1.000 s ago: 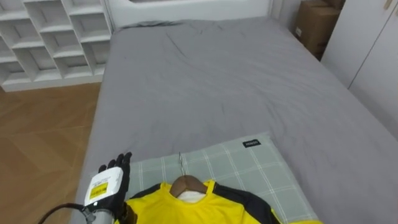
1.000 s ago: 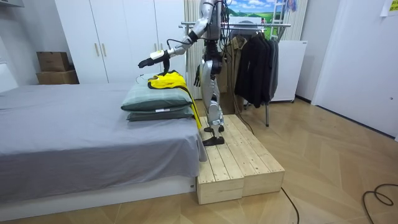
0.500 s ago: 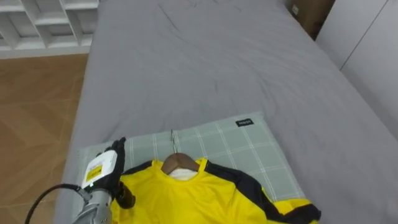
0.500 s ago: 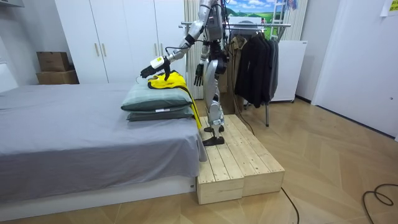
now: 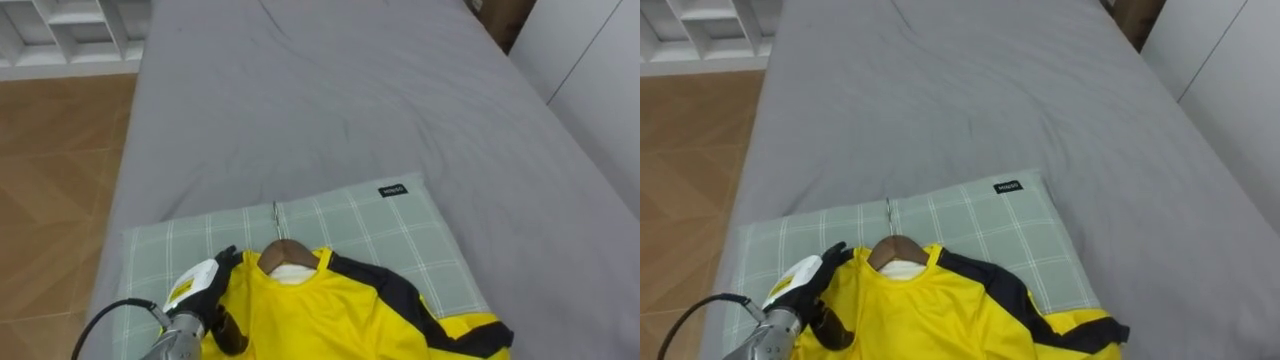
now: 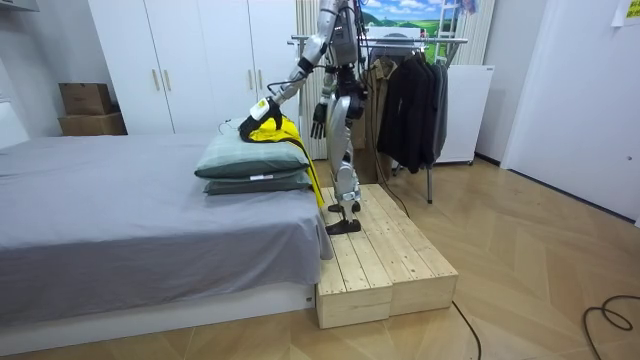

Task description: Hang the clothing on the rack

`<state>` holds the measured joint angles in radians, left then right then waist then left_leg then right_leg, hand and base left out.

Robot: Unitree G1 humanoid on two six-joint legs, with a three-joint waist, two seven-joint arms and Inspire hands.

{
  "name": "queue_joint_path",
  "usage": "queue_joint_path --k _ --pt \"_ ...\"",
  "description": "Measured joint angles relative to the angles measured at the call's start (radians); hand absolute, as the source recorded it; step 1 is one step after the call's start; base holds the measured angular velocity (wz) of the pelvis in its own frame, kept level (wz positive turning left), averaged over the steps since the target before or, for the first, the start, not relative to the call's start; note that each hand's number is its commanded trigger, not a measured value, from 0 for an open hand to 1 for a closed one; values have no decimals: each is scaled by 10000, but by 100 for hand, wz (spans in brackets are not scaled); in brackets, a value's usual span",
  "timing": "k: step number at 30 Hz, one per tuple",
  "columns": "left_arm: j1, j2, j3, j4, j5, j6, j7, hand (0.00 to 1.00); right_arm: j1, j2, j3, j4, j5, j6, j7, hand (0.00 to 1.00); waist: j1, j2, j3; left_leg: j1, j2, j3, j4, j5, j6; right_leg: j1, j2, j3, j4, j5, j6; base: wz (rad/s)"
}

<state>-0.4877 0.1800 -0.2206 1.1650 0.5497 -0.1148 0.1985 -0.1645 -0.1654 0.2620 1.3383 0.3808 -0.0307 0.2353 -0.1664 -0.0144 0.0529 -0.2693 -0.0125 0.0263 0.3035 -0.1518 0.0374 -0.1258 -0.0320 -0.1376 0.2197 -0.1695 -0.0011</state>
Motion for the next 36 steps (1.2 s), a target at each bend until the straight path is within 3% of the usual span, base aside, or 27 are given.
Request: queue_joint_path --k 6,36 --pt "0 77 14 39 -1 -1 -139 0 -53 1 1 164 27 9 -7 0 44 75 -23 -36 -4 15 5 10 11 -67 -10 3 49 0 0 0" --pt "-2 82 14 297 49 66 -322 0 -158 -6 15 244 97 68 -143 0 20 65 -28 -83 10 174 30 89 34 -292 -27 220 311 -15 14 -1"
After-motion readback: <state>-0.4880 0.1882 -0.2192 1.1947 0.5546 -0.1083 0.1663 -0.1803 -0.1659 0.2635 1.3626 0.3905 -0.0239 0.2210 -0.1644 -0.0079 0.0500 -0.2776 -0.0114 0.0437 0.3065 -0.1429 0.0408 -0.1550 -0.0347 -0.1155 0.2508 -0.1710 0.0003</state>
